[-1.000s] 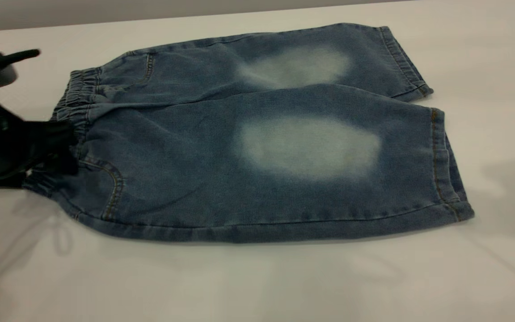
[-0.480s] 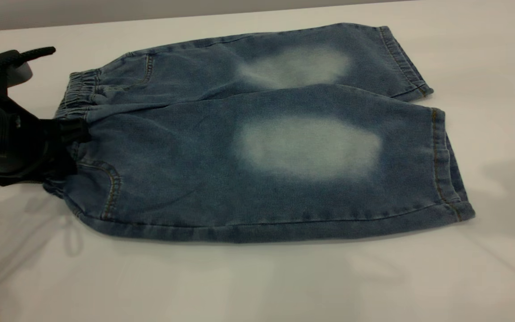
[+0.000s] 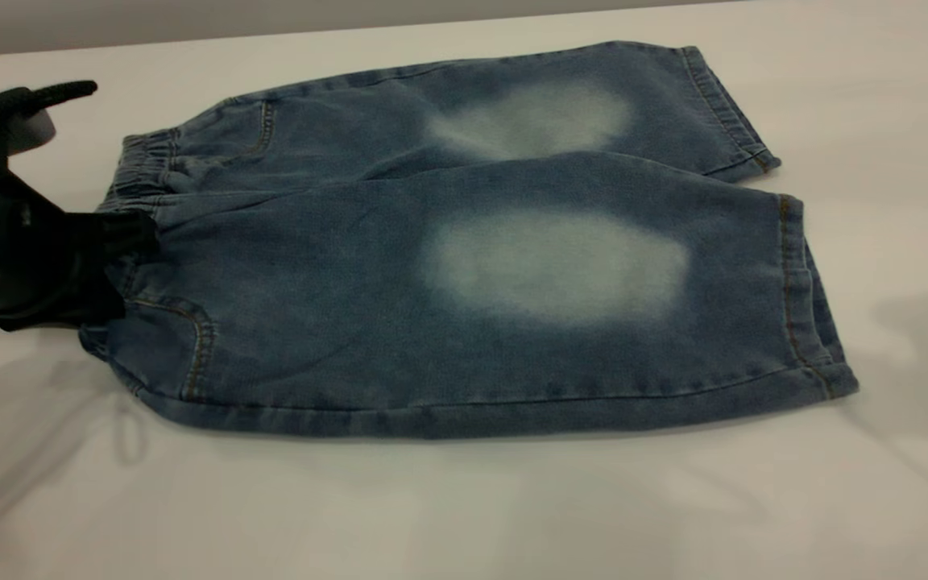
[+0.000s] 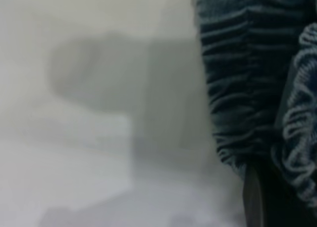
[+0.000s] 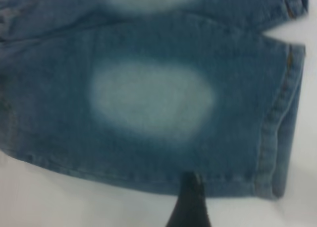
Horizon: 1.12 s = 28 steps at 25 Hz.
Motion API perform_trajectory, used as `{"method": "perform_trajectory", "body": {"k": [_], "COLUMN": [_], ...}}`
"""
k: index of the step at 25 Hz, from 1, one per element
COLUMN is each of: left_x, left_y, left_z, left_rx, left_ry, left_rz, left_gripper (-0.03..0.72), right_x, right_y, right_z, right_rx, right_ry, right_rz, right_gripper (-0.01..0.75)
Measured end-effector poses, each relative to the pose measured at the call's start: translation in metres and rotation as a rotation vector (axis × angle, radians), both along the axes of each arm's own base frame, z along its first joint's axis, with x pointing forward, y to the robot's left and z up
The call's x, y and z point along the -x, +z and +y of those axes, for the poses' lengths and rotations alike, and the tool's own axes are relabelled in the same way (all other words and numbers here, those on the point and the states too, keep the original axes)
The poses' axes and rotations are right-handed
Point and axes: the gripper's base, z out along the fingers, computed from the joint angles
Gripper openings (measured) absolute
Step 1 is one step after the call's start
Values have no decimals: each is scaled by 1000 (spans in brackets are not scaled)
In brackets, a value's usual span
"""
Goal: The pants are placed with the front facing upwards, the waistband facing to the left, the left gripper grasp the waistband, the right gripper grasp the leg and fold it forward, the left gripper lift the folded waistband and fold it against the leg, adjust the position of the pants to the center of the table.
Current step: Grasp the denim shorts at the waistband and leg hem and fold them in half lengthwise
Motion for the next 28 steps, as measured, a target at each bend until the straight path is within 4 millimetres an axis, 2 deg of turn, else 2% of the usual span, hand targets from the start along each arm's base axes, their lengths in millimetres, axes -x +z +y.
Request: {"method": "perform_trajectory", "body": {"k": [8,17,23,28], "left_x": [-2,-1,-1,-1], "left_y": [38,39,39,39], "left_z": [-1,-1,-1,-1], "left_rx": [0,-6,-6,-5], "left_ry": [-35,-46,-46,-46], "left_rz": [-85,-78,-79,-82], "left_gripper": [75,75,75,75], "right_x": [-12,-28,-30,-27], "right_y": [-50,-112,-151,-174], "right_z": [0,8,14,13], "right_rx": [-5,-75,-140,-134], "right_ry": [-27,39,71,59], "right_rz": [147,326,439,510], "right_gripper": [509,509,509,509]}}
